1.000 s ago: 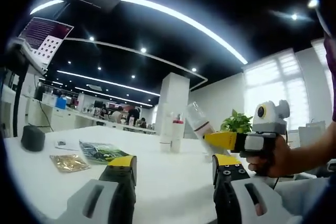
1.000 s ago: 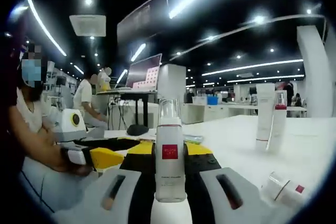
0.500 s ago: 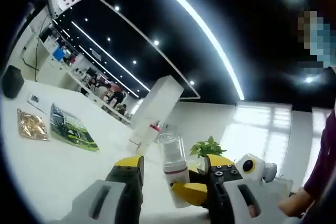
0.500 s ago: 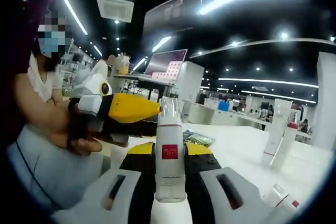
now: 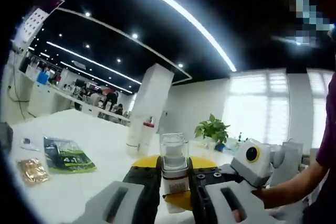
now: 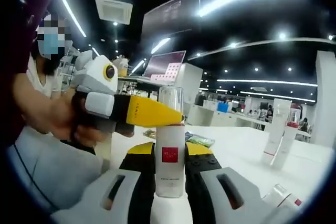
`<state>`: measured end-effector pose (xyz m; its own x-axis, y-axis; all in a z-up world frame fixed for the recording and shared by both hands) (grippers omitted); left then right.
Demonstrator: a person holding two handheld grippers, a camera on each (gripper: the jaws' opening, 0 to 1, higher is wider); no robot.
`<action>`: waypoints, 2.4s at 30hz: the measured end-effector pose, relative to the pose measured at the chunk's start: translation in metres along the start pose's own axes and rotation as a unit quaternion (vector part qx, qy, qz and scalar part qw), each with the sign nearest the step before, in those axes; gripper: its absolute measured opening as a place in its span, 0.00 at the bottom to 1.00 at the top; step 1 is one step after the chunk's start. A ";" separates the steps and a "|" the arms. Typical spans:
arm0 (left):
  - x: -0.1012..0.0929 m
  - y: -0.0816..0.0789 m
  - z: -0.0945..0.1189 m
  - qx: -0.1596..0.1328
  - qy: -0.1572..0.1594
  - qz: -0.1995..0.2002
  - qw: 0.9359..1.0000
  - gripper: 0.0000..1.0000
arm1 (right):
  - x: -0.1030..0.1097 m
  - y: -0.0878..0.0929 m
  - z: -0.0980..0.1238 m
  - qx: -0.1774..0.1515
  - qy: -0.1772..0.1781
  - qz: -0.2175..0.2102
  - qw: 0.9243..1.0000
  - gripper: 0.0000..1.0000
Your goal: Arrange the skincare products in the storage area until every visible bottle or jar stands upright without overlapping.
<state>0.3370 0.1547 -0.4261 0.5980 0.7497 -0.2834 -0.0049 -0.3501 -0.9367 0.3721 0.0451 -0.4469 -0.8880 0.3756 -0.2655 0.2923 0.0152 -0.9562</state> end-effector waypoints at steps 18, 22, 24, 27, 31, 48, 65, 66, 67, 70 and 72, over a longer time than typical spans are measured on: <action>-0.002 -0.008 -0.001 0.103 0.138 -0.106 0.979 0.19 | 0.003 0.003 0.002 0.007 -0.065 -0.097 0.993 0.22; -0.002 -0.009 -0.002 0.132 0.170 -0.114 0.970 0.19 | 0.002 0.004 0.004 0.011 -0.081 -0.111 0.990 0.23; -0.001 -0.010 -0.003 0.143 0.182 -0.115 0.966 0.19 | 0.004 0.004 0.005 0.011 -0.084 -0.113 0.990 0.23; 0.004 -0.009 -0.002 0.150 0.188 -0.109 0.965 0.19 | 0.005 0.004 0.005 0.010 -0.081 -0.109 0.991 0.23; 0.007 -0.005 -0.003 0.157 0.187 -0.119 0.962 0.19 | 0.004 0.007 0.004 0.023 -0.078 -0.101 0.992 0.22; 0.011 0.011 -0.004 0.091 0.088 -0.109 0.986 0.23 | 0.002 0.012 -0.004 0.042 -0.027 -0.089 0.995 0.21; 0.020 0.007 -0.002 0.111 0.114 -0.110 0.981 0.22 | 0.000 0.015 0.001 0.052 -0.046 -0.102 0.992 0.21; 0.020 0.007 -0.002 0.108 0.113 -0.110 0.982 0.22 | 0.000 0.015 0.000 0.053 -0.047 -0.103 0.992 0.21; 0.020 0.008 -0.002 0.103 0.110 -0.109 0.983 0.22 | 0.000 0.015 0.000 0.054 -0.045 -0.107 0.992 0.21; 0.020 0.008 -0.002 0.097 0.108 -0.107 0.984 0.22 | 0.000 0.015 0.000 0.055 -0.044 -0.110 0.991 0.21; 0.021 0.009 -0.002 0.094 0.105 -0.105 0.984 0.22 | 0.000 0.014 0.000 0.055 -0.042 -0.108 0.992 0.21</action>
<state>0.3513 0.1658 -0.4399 0.7544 0.6546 -0.0495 0.0005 -0.0760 -0.9971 0.3769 0.0457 -0.4605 -0.9536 0.2955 -0.0577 0.0552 -0.0168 -0.9983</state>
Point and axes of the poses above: the point that each gripper's makers call its tool centre point, and the gripper's own axes: z roughly backward along the fingers, x roughly to its left, y roughly out of its underside, the point moved 8 cm from there along z, roughly backward along the fingers, and after that the axes turned 5 degrees about -x, right-handed, at the moved point
